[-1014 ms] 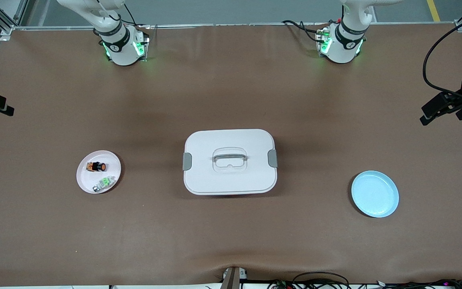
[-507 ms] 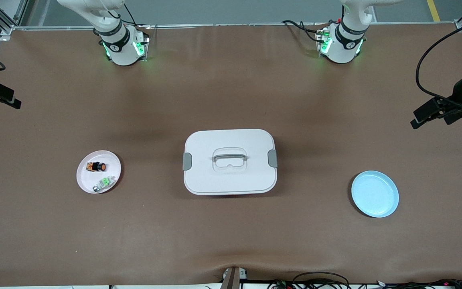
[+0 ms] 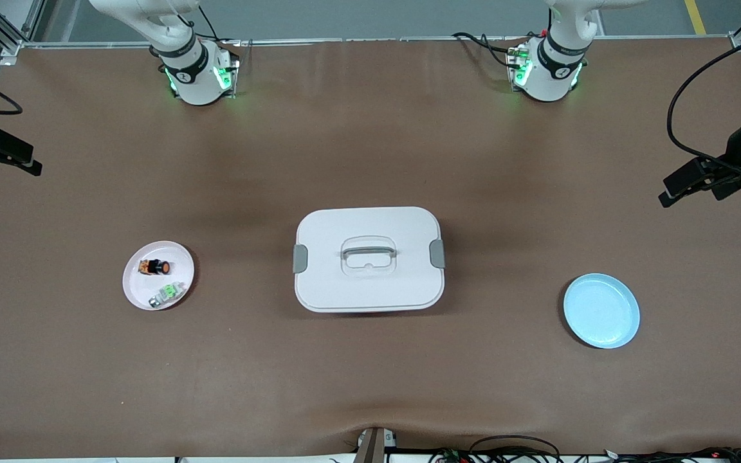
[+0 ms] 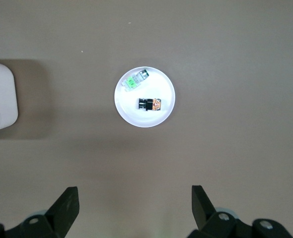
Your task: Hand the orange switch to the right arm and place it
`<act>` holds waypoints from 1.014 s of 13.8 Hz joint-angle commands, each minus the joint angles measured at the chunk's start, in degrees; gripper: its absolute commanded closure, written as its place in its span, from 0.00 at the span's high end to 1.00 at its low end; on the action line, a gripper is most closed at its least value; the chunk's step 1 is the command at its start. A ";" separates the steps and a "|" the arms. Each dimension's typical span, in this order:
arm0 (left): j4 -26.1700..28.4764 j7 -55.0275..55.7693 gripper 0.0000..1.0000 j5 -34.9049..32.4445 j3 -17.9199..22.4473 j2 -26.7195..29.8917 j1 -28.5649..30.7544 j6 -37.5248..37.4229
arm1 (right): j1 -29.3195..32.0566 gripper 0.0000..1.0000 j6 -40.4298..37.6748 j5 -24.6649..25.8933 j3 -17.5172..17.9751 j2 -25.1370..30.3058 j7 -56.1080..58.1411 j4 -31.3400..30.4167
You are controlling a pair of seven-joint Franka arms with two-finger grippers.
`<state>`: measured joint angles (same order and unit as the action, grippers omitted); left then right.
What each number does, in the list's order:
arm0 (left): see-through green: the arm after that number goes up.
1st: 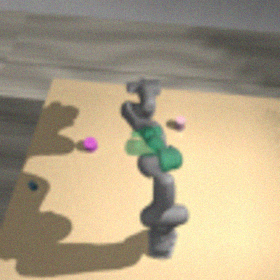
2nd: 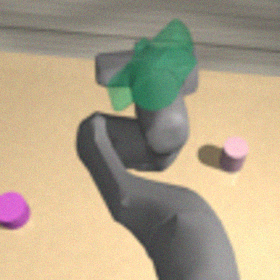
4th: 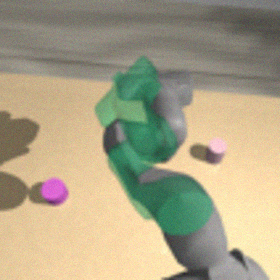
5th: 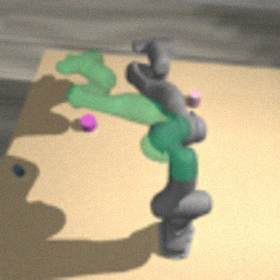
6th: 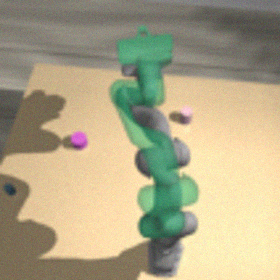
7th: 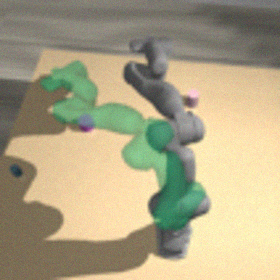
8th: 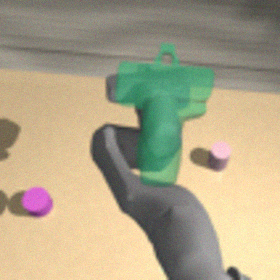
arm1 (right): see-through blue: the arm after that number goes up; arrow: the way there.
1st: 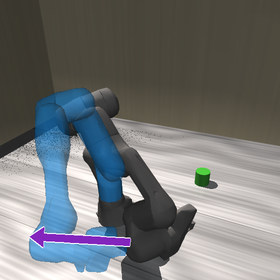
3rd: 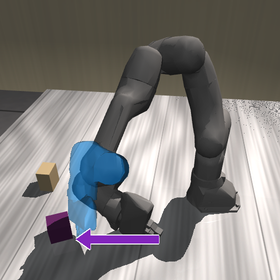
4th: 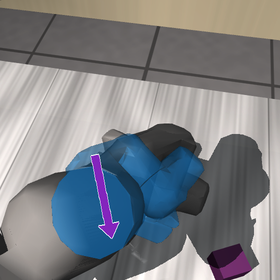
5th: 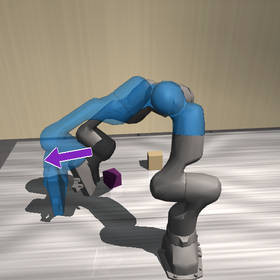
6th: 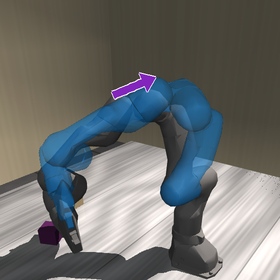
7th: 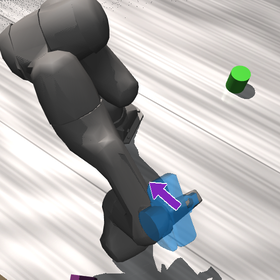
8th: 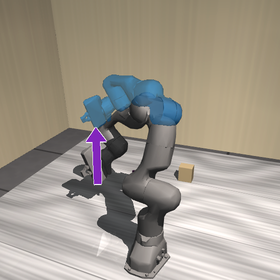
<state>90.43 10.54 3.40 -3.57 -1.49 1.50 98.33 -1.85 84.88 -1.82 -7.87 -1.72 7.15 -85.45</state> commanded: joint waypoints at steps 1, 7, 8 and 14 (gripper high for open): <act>-1.40 -0.70 1.00 0.64 -0.29 -0.10 0.25 -1.22 | 1.67 1.00 0.73 0.15 1.00 1.55 -0.29 -1.91; -1.75 -0.96 1.00 0.03 -0.64 -0.36 -0.54 -1.13 | 4.75 1.00 0.73 0.15 4.70 1.46 -0.38 -1.56; -1.75 -1.92 1.00 0.03 -0.65 -0.27 -0.45 -1.13 | 4.75 1.00 0.64 0.15 4.61 1.46 -0.38 -1.47; -1.75 -4.74 1.00 0.12 -0.65 -0.36 -0.10 -1.13 | 4.93 1.00 -0.15 0.15 4.26 1.63 -0.38 -1.56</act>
<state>90.01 6.82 3.40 -4.04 -1.49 1.03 98.33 2.21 84.85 -1.82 -4.35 -1.71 7.15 -85.69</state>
